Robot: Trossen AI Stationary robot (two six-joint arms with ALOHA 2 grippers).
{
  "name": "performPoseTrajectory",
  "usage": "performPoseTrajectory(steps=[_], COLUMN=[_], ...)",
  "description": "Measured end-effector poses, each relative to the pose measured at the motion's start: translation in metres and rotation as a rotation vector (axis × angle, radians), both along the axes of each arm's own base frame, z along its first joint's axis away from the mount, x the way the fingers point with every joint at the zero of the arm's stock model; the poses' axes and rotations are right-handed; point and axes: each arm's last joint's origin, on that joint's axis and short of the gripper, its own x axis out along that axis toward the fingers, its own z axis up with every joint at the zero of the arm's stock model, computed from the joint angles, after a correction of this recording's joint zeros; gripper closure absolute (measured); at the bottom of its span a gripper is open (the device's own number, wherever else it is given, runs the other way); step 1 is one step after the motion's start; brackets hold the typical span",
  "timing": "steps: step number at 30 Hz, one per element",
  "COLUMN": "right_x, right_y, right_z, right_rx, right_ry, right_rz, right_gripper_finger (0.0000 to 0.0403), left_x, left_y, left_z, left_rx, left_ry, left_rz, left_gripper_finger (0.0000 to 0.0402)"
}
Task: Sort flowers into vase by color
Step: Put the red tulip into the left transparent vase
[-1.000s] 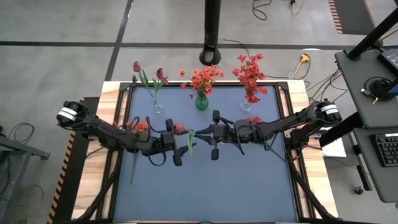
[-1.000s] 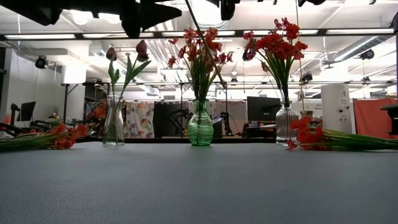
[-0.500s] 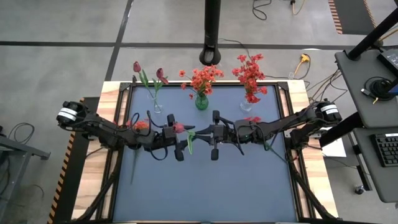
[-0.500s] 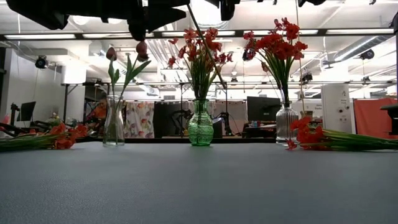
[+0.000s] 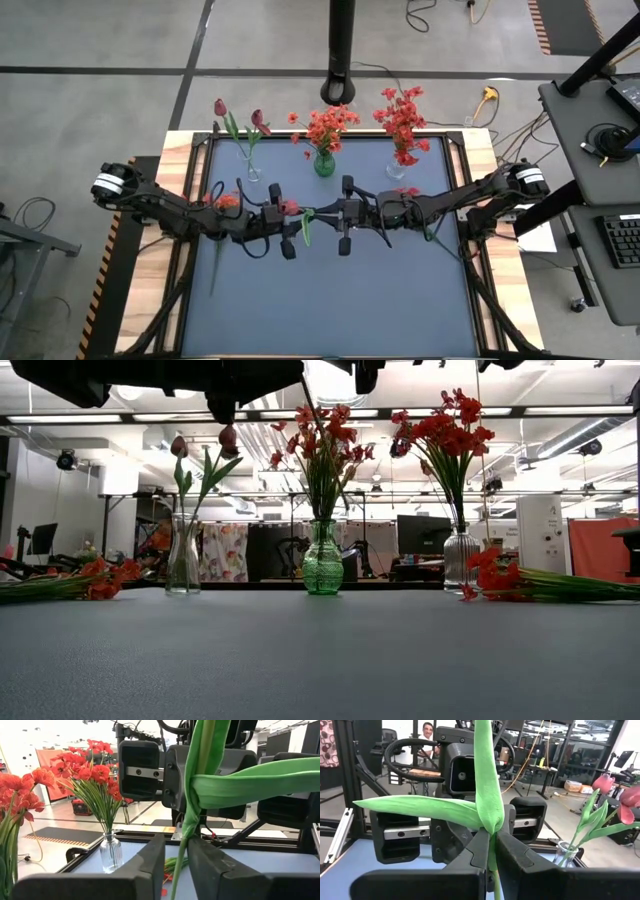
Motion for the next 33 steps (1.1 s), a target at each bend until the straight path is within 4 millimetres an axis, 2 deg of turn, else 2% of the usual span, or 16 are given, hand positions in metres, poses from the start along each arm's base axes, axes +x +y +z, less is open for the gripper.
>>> performPoseTrajectory(steps=[7,12,19,25,29,33], right_x=[0.000,0.000,-0.001,-0.006,-0.014,-0.022], right_y=[0.000,0.000,-0.001,-0.002,-0.003,-0.005], right_z=[-0.001,-0.001,-0.001,0.007,0.015,0.021], right_rx=[0.015,0.047,0.063,0.067,0.073,0.087], right_ry=[0.006,0.011,0.014,-0.004,0.013,0.042], right_rz=[-0.011,-0.026,-0.042,-0.044,-0.060,-0.063], right_gripper_finger=[0.0374,0.0323,0.0244,0.0206,0.0198,0.0198], left_x=[0.000,0.000,0.000,-0.002,-0.011,-0.031], left_y=[0.000,0.001,0.002,0.003,0.008,0.016], left_z=[0.000,0.000,0.000,0.001,0.010,0.025], left_rx=[-0.002,-0.006,-0.031,-0.042,-0.046,-0.036], left_ry=[0.000,0.000,-0.008,-0.007,0.007,0.052], left_rz=[0.003,0.009,0.042,0.092,0.181,0.317], left_gripper_finger=[0.0382,0.0399,0.0401,0.0401,0.0401,0.0402])
